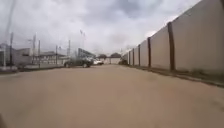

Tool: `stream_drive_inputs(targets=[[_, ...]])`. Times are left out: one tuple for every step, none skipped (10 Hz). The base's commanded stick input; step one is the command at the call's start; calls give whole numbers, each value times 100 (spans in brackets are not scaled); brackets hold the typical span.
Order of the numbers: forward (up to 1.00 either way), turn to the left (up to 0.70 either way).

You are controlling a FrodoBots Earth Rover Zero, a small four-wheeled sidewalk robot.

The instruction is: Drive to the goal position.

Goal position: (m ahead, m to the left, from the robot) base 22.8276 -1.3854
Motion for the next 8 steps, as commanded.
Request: stream_drive_inputs(targets=[[100,0],[100,0],[100,0],[100,0],[100,0],[100,0],[100,0],[100,0]])
